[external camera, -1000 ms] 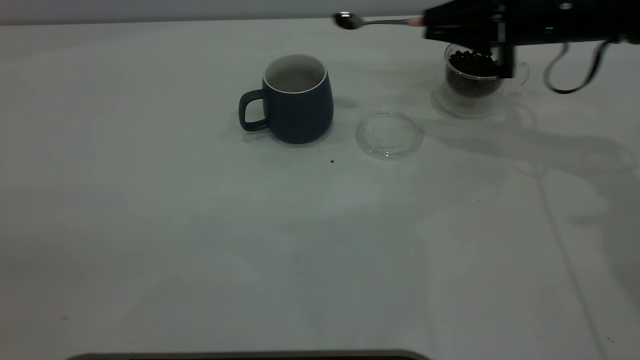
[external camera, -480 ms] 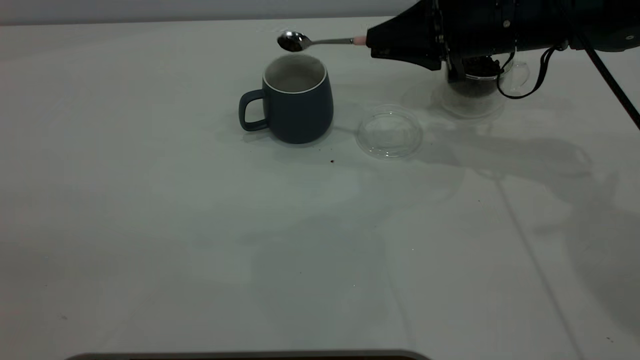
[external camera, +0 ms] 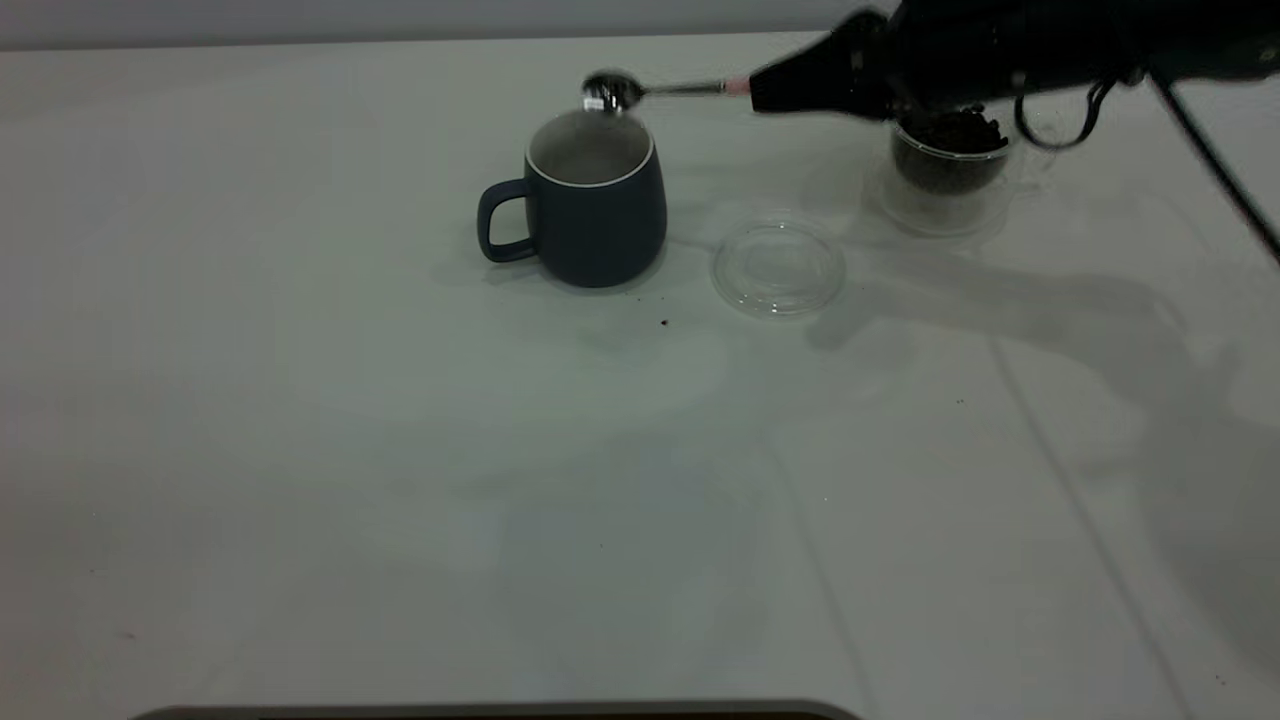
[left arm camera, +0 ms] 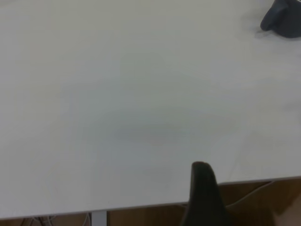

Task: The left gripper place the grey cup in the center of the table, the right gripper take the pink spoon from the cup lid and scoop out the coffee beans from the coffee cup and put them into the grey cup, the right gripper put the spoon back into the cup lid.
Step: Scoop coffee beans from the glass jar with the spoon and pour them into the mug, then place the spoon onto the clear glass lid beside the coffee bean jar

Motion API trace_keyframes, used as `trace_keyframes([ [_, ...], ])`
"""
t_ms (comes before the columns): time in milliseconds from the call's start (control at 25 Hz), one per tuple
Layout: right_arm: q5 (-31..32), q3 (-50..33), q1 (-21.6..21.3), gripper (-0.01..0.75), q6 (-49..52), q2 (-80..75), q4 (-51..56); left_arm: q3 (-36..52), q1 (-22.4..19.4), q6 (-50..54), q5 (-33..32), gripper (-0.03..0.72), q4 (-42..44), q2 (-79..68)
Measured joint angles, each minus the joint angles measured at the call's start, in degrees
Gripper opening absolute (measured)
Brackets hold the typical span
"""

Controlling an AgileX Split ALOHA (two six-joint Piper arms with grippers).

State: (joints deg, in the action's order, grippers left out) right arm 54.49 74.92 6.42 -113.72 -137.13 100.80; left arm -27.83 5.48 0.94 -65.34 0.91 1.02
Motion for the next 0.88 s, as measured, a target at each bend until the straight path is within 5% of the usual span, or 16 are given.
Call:
trace_keyframes([
  [440, -3.55, -21.18, -9.25, 0.103, 34.89, 17.34, -0.49, 0.00, 0.00, -0.05, 0.00, 0.567, 0.00, 0.00],
  [600, -6.64, -26.04, -11.76, 0.102, 38.24, 16.40, 0.48, 0.00, 0.00, -0.05, 0.00, 0.567, 0.00, 0.00],
  [880, -7.21, -22.55, -11.65, 0.102, 39.91, 6.80, 1.83, 0.00, 0.00, -0.05, 0.00, 0.567, 0.00, 0.00],
])
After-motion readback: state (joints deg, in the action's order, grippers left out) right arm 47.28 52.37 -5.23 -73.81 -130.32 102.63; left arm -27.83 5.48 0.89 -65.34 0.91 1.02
